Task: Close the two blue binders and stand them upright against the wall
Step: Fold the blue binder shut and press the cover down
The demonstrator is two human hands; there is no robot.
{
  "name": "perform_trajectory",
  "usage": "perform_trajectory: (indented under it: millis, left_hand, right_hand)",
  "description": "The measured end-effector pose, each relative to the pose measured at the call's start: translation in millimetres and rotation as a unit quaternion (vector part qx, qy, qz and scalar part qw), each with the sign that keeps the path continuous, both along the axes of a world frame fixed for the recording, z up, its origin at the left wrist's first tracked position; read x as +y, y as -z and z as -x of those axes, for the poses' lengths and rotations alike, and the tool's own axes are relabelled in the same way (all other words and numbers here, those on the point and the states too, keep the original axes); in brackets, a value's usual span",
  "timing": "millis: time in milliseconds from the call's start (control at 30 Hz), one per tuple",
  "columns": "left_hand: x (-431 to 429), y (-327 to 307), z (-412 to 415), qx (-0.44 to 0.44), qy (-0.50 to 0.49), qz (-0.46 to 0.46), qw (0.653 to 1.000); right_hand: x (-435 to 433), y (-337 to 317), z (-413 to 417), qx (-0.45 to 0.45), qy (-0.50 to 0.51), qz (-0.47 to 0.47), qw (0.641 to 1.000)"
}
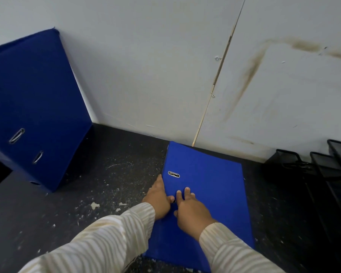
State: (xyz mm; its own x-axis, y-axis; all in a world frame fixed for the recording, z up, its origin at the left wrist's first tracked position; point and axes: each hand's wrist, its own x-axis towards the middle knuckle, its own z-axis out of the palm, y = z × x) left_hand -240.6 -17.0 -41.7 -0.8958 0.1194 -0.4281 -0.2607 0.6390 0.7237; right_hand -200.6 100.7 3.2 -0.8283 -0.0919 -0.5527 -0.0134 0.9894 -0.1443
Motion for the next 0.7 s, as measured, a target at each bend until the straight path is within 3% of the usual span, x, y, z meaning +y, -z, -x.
perform_trajectory:
  millis: [233, 567, 700]
  left_hand:
    - [-13.4, -3.8, 1.5, -0.008, 0.011, -0.101, 0.995]
    - [5.2, 0.9, 9.9, -0.036, 0.004, 0.084, 0.996]
    - [3.0, -3.1, 12.6, -0.05, -0.006, 0.058, 0.997]
  right_hand:
    - [1.7, 0.2, 0.2, -0.001, 0.002, 0.004, 1.0]
    - [0.7, 1.7, 0.0, 0.01, 0.005, -0.002, 1.0]
    - [0.3, -0.6, -2.1, 0.009, 0.013, 0.005, 1.0]
